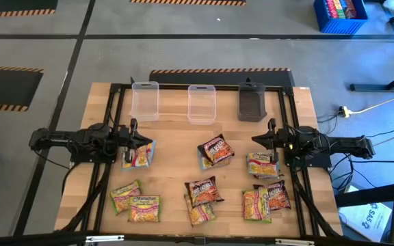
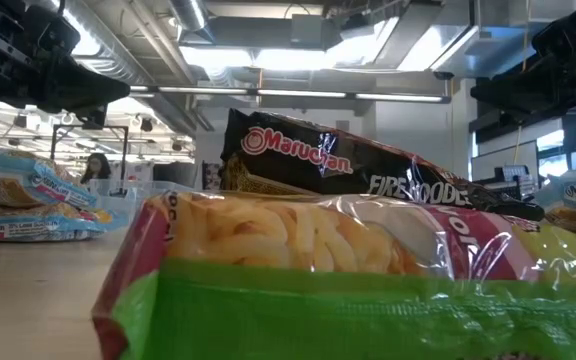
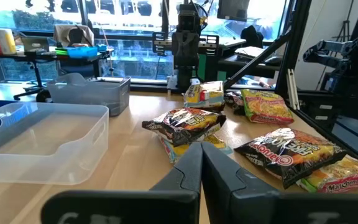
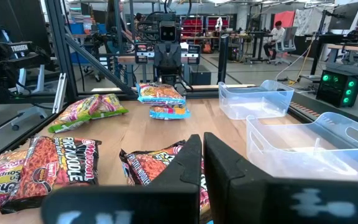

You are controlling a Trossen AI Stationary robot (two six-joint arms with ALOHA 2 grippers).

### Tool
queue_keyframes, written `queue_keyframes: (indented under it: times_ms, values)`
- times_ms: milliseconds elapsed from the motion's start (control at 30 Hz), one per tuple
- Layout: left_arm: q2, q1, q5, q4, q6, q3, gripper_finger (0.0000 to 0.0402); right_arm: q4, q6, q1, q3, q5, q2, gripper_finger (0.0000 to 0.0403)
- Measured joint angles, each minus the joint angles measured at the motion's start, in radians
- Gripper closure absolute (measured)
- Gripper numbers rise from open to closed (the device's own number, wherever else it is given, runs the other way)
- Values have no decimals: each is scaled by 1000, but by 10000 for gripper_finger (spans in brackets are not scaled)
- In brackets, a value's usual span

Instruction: Sort Maruchan noodles

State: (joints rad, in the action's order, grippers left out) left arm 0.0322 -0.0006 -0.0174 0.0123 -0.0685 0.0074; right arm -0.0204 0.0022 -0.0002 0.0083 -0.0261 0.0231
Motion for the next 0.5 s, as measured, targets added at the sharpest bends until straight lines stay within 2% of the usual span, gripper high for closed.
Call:
queue_keyframes:
  times_ms: [133,367,500]
  values:
    - [1,0,-4,39,0,-1,401,0,0,0,0,0,0,402]
    - [0,0,-27,273,-74,-1,401,-1,0,0,0,0,0,402]
    - [1,0,-172,374,-110,-1,401,-17,0,0,-2,-1,0,402]
